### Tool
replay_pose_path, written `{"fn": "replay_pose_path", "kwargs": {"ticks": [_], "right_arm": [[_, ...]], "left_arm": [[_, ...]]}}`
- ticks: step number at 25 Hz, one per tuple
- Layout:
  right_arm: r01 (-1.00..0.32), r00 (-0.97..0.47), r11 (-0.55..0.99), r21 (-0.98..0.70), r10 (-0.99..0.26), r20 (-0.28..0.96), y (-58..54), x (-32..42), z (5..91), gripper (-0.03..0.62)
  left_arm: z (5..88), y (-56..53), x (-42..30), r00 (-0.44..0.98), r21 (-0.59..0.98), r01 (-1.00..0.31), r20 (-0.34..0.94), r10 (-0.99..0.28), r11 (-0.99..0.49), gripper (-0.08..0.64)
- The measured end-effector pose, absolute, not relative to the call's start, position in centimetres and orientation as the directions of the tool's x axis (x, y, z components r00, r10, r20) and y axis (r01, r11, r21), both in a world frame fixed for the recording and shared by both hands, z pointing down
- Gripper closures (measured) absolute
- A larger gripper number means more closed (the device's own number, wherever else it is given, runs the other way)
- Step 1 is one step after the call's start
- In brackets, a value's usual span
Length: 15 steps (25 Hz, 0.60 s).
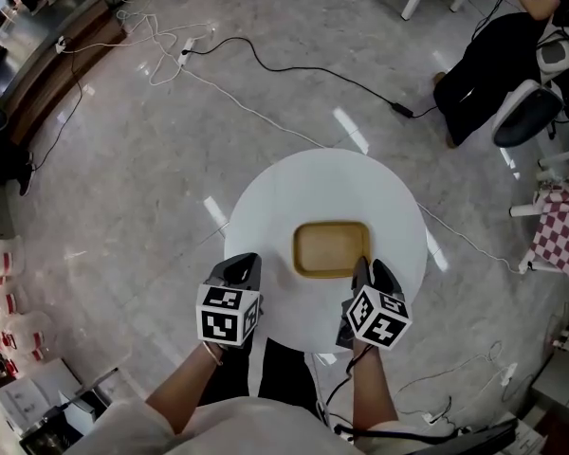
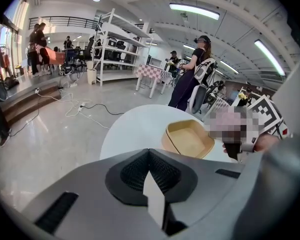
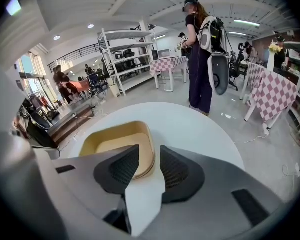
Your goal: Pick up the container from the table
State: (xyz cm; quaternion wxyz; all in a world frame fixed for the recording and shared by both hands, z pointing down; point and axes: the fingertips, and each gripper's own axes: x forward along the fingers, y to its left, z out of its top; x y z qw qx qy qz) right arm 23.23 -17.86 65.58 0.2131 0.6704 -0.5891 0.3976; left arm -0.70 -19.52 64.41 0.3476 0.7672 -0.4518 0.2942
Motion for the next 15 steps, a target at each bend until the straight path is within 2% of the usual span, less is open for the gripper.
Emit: {"fn": "replay_pose_path", "kwargs": {"ticks": [15], "right_arm": [[-0.955,-0.034,-0.215,-0.204,-0.605,0.795,-18.4,23.4,67.4,0.445]], "left_arm": [[64.7,-19.0,-1.4,0.384,0.249,-0.914,0.782,-0.491,-0.319,0.545]]}}
